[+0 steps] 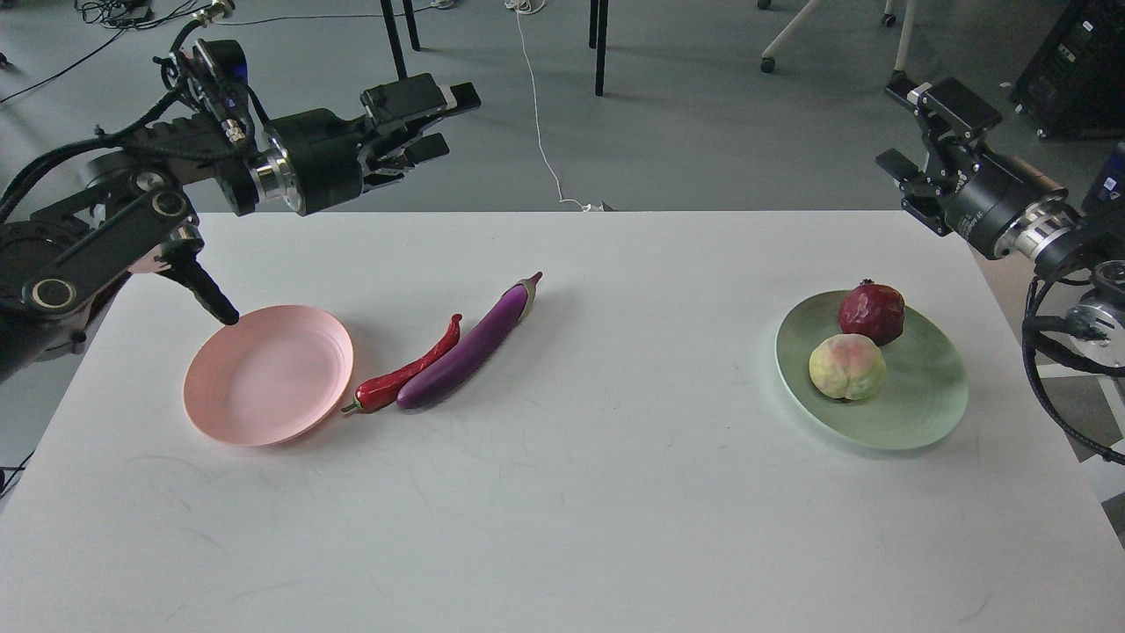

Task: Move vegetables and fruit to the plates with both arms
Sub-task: 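Reach the left hand down and grasp the purple eggplant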

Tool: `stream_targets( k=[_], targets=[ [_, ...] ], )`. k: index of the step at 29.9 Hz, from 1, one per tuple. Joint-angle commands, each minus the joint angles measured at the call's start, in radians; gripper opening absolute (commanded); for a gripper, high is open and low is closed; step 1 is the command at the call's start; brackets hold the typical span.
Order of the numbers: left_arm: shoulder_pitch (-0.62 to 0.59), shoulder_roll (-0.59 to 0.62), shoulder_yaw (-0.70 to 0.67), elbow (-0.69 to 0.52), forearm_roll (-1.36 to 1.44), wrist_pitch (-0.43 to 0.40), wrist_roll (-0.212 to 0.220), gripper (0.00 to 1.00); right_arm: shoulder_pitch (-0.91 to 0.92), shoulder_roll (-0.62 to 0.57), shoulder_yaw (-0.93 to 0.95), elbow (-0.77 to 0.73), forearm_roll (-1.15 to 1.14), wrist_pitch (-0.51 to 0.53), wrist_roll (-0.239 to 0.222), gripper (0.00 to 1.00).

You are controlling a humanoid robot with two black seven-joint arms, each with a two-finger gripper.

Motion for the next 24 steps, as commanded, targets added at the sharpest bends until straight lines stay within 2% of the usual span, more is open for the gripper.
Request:
stream_targets(
  k=[1,4,6,9,14,20,24],
  targets=[
    [0.030,-0.008,0.028,-0.077,0.224,0.000,-0.001,0.97,-0.057,-0.002,0.064,-0.003,0.227,0.025,0.017,0.99],
    [0.036,-0.023,0.083,-0.082,0.368,0.004,-0.002,0.96,-0.105,-0.003,0.076,-0.007,0.431,0.100,0.056,0.99],
    [0.034,-0.039,0.141,-0.082,0.444,0.039,-0.004,0.95,-0.136,-0.003,0.076,-0.012,0.506,0.150,0.066,0.99],
    [0.034,-0.045,0.235,-0.075,0.586,0.133,-0.001,0.94,-0.180,-0.002,0.084,-0.012,0.543,0.187,0.066,0.99],
    [0.037,-0.092,0.405,-0.033,0.771,0.306,0.016,0.94,-0.202,0.003,0.096,-0.017,0.540,0.184,0.066,0.99],
    [0.091,-0.143,0.415,0.114,0.803,0.367,0.016,0.94,-0.200,-0.002,0.102,-0.027,0.539,0.183,0.066,0.99],
    [0.094,-0.174,0.424,0.142,0.801,0.388,0.018,0.94,-0.203,-0.003,0.096,-0.027,0.533,0.181,0.066,0.99]
  ],
)
